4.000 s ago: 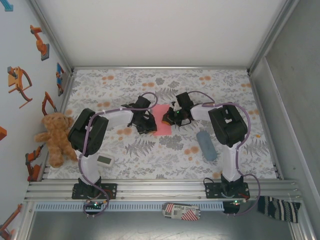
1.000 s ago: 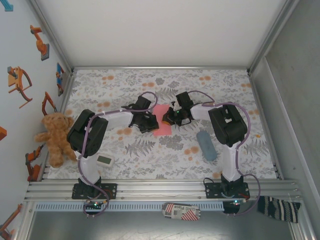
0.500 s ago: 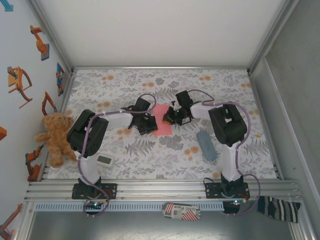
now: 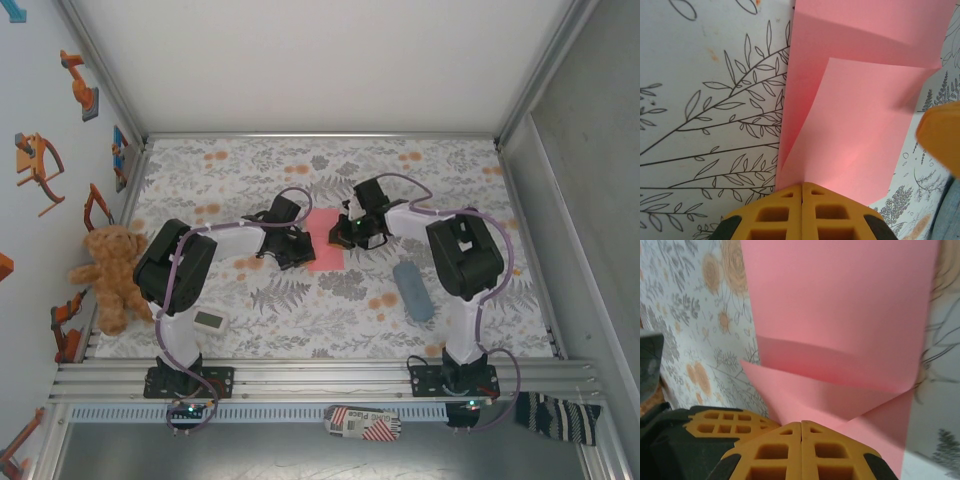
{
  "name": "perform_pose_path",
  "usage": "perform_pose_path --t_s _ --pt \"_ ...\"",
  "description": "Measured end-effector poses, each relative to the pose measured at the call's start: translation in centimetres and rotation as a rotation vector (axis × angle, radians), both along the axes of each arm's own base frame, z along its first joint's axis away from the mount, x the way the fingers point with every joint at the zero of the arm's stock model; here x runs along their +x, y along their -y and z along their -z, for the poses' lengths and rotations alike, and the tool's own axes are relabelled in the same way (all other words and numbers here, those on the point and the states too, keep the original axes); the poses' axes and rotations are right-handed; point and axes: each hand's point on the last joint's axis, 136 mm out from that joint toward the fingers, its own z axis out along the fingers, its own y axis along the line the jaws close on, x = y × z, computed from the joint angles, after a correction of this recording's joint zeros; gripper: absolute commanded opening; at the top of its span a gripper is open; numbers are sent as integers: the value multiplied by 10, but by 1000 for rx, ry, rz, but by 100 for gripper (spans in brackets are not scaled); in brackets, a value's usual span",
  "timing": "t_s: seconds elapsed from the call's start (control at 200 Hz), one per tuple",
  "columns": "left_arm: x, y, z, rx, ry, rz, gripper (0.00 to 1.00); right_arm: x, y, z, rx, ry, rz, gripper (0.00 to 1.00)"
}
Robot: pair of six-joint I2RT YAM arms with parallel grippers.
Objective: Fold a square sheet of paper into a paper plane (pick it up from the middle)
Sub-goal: Fold the triangle a second time at the center of the table.
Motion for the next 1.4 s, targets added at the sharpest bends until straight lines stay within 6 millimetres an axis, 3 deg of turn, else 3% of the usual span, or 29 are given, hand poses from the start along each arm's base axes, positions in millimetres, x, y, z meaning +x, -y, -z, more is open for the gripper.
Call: perform_pose_path --t_s 0.351,0.741,1.037,1.252,1.402 --pt "0 0 0 1 0 0 5 -18 -15 14 -20 -21 -64 0" --pt "0 0 0 0 1 0 5 -12 -20 21 -19 -33 -72 0" --pt "1 3 -6 -17 11 4 11 -12 -20 22 -23 -24 -84 0" --pt "3 7 -10 -40 19 1 8 -12 -20 23 -23 -23 -84 0" --pt "-2 2 -2 -16 -15 -11 7 -12 -20 23 -23 -23 -85 0"
